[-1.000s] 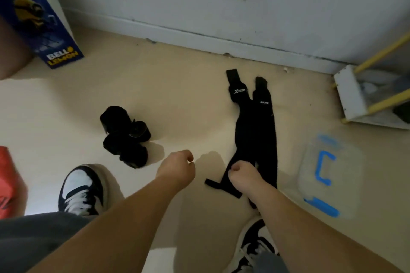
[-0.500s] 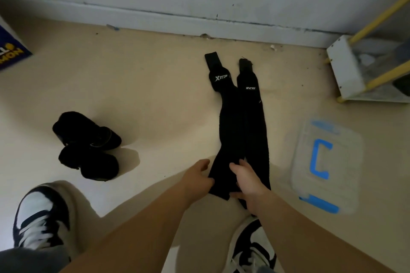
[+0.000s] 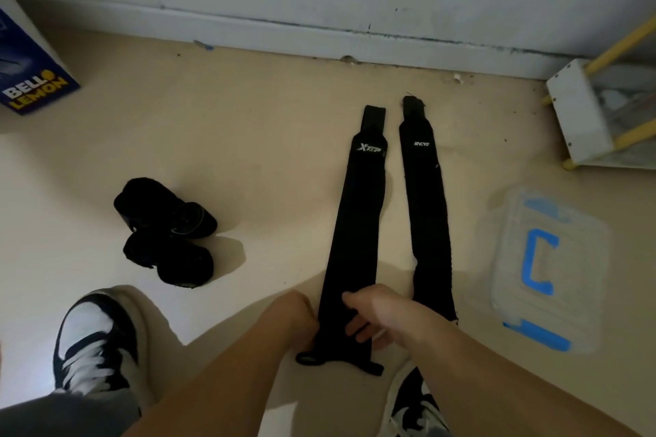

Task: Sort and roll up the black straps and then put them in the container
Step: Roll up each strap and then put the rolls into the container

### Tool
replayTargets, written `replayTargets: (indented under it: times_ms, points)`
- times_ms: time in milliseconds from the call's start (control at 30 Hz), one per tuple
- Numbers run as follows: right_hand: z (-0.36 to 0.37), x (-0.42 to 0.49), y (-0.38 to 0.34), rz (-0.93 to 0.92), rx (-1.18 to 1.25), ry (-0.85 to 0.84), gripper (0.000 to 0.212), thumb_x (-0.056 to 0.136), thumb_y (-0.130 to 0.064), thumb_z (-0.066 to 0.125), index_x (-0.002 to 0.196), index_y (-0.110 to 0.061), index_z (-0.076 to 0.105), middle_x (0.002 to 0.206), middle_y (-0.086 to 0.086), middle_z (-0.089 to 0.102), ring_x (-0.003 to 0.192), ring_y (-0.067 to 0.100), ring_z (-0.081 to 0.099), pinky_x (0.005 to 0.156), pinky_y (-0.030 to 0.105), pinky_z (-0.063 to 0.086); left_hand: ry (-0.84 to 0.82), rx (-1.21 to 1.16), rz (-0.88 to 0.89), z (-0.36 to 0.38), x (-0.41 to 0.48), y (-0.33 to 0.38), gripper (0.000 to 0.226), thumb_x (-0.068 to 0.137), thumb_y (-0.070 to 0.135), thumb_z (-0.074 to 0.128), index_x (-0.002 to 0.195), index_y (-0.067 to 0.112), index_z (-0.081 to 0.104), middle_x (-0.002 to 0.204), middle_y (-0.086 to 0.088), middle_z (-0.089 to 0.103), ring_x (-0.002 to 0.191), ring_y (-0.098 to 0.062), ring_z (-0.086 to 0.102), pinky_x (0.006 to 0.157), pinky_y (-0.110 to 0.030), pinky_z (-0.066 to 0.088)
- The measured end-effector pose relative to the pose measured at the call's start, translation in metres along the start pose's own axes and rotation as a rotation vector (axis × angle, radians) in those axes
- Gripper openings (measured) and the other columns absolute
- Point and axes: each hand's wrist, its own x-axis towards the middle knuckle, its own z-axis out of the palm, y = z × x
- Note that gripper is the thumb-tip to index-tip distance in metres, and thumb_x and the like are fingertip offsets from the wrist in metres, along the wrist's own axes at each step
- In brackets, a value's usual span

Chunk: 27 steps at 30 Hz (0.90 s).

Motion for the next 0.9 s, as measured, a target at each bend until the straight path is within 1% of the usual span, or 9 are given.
replayTargets:
  times_ms: [100, 167, 267, 400, 467, 633, 700, 800, 900]
  points:
    - [-0.005, 0.010, -0.001, -0.089, 0.091, 0.256, 0.022, 0.106, -0.022, 0.055, 0.115, -0.007, 0.067, 0.100, 0.011, 0.072, 0.079, 0.021, 0.063, 0.067, 0.027, 0.049, 0.117, -0.043, -0.002, 0.001, 0.008, -0.015, 0.020, 0.096, 0.021, 0.062, 0.112, 0.010, 0.070, 0.118, -0.012, 0.072, 0.107, -0.028, 0.070, 0.089, -0.036, 0.058]
    - [-0.014, 0.012, -0.002, -0.135, 0.216, 0.332, 0.029, 0.104, -0.018, 0.054, 0.130, -0.009, 0.061, 0.105, 0.007, 0.065, 0.083, 0.018, 0.059, 0.062, 0.026, 0.044, 0.261, -0.234, 0.029, -0.001, 0.011, -0.013, 0.015, 0.095, 0.021, 0.062, 0.108, 0.019, 0.069, 0.118, -0.004, 0.070, 0.104, -0.023, 0.064, 0.091, -0.032, 0.054]
    - [-0.020, 0.013, -0.007, -0.093, 0.379, 0.295, 0.043, 0.105, -0.019, 0.053, 0.148, -0.012, 0.051, 0.108, 0.003, 0.059, 0.091, 0.019, 0.058, 0.064, 0.026, 0.044, 0.312, -0.455, 0.076, -0.003, 0.014, 0.003, 0.038, 0.095, 0.019, 0.066, 0.133, 0.015, 0.066, 0.125, -0.004, 0.067, 0.113, -0.022, 0.064, 0.098, -0.030, 0.050]
    - [-0.006, 0.017, -0.009, -0.096, 0.376, 0.217, 0.039, 0.101, -0.023, 0.057, 0.139, -0.015, 0.056, 0.117, 0.010, 0.068, 0.103, 0.028, 0.067, 0.093, 0.042, 0.058, 0.246, -0.582, 0.077, 0.003, 0.013, 0.026, 0.057, 0.095, 0.020, 0.071, 0.148, 0.010, 0.052, 0.115, -0.002, 0.063, 0.111, -0.024, 0.065, 0.103, -0.037, 0.054]
    - [-0.004, 0.022, -0.010, -0.098, 0.379, 0.200, 0.044, 0.099, -0.022, 0.058, 0.142, -0.017, 0.051, 0.117, 0.012, 0.066, 0.103, 0.031, 0.066, 0.098, 0.048, 0.058, 0.222, -0.580, 0.076, 0.007, 0.014, 0.028, 0.056, 0.095, 0.024, 0.073, 0.146, 0.011, 0.052, 0.108, 0.001, 0.062, 0.106, -0.022, 0.065, 0.098, -0.035, 0.055]
    - [0.000, 0.016, -0.010, -0.117, 0.292, 0.149, 0.041, 0.107, -0.022, 0.052, 0.147, -0.018, 0.045, 0.109, 0.007, 0.063, 0.088, 0.021, 0.063, 0.063, 0.030, 0.049, 0.176, -0.631, 0.087, 0.011, 0.012, 0.024, 0.033, 0.100, 0.034, 0.068, 0.127, 0.017, 0.062, 0.111, -0.001, 0.069, 0.098, -0.018, 0.070, 0.094, -0.036, 0.059]
    - [0.003, 0.015, -0.017, -0.077, 0.273, 0.121, 0.039, 0.109, -0.025, 0.048, 0.147, -0.014, 0.049, 0.119, 0.012, 0.065, 0.098, 0.027, 0.066, 0.072, 0.034, 0.056, 0.123, -0.674, 0.105, 0.011, 0.008, 0.027, 0.025, 0.102, 0.034, 0.063, 0.121, 0.019, 0.069, 0.110, -0.003, 0.073, 0.097, -0.019, 0.072, 0.095, -0.038, 0.060]
    - [0.008, 0.014, -0.026, -0.037, 0.253, 0.100, 0.046, 0.112, -0.037, 0.042, 0.146, -0.008, 0.053, 0.132, 0.018, 0.064, 0.118, 0.037, 0.064, 0.100, 0.047, 0.057, 0.108, -0.702, 0.109, 0.005, -0.001, 0.039, 0.014, 0.103, 0.030, 0.059, 0.099, 0.020, 0.068, 0.103, -0.007, 0.076, 0.096, -0.024, 0.074, 0.096, -0.041, 0.061]
    - [0.003, 0.008, -0.033, -0.099, 0.252, 0.175, 0.056, 0.109, -0.051, 0.040, 0.142, -0.010, 0.057, 0.122, 0.013, 0.068, 0.110, 0.031, 0.066, 0.103, 0.045, 0.057, 0.100, -0.749, 0.177, -0.012, -0.015, 0.049, 0.013, 0.102, 0.027, 0.061, 0.113, 0.024, 0.067, 0.105, -0.004, 0.075, 0.096, -0.020, 0.074, 0.088, -0.034, 0.062]
